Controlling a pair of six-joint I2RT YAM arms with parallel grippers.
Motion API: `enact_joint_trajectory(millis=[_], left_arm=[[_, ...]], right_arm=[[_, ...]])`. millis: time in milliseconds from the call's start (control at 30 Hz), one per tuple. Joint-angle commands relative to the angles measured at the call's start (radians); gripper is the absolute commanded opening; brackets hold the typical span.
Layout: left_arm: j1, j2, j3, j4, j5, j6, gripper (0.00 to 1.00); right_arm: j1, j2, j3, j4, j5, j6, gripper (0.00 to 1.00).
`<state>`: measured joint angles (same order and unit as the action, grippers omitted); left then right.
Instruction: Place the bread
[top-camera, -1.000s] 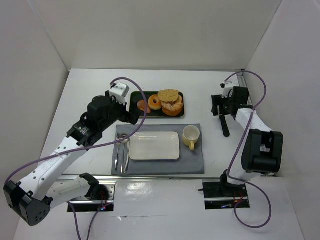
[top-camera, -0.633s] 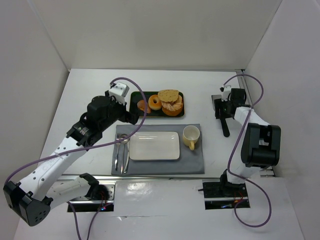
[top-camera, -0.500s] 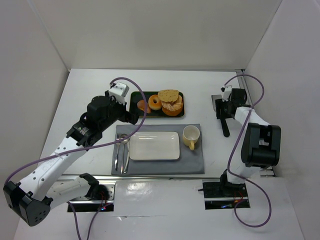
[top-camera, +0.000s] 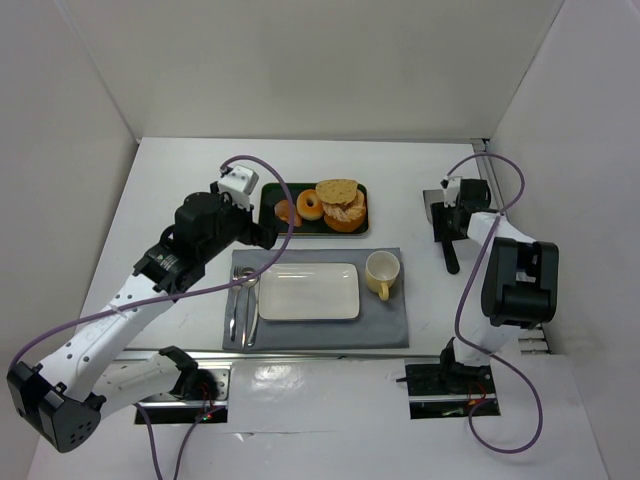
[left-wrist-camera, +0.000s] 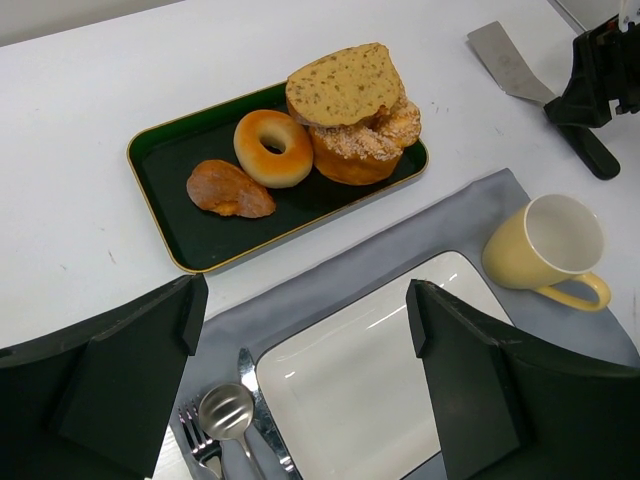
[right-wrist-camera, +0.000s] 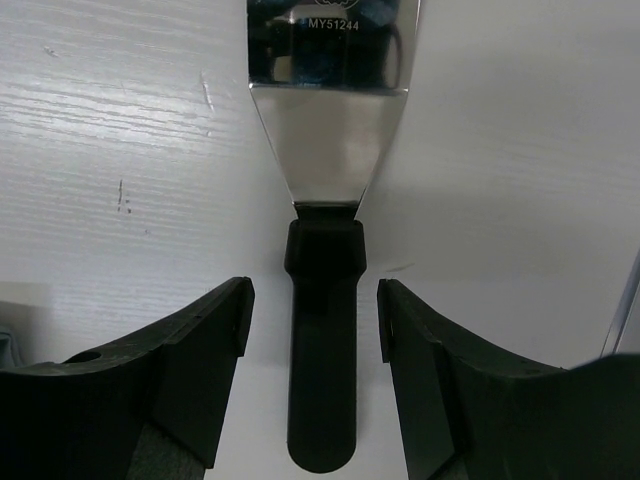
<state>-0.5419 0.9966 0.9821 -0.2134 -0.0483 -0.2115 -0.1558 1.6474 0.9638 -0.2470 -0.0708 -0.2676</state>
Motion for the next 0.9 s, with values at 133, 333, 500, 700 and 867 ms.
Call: enact_joint_trajectory(millis=[133,333,500,700,867], left_arm=[[-0.004,-0.024,-0.006,0.048,-0.007,0.008,1.00],[-0.004,-0.024,-0.006,0.048,-0.007,0.008,1.00],[-0.004,-0.024,-0.006,0.048,-0.016,0.008,1.00],[-0.004,-0.024,-0.006,0.048,-0.016,0.008,1.00],[-0.004,-0.024,-0.006,0.048,-0.016,0.008,1.00]], right_arm=[[-0.007,0.046,0.052,0.003,0.026,0.002,0.63],[-0.007,0.065,0.061,0.003,0.017,0.002,0.61],[-0.007,0.084,0.070,0.003,0.017,0.002,0.61],[-0.007,0.115,0.081,-0.006,0.008,0.002,0.60],[-0.007,0.124,0.090,-0.006,0.008,0.002,0.60]])
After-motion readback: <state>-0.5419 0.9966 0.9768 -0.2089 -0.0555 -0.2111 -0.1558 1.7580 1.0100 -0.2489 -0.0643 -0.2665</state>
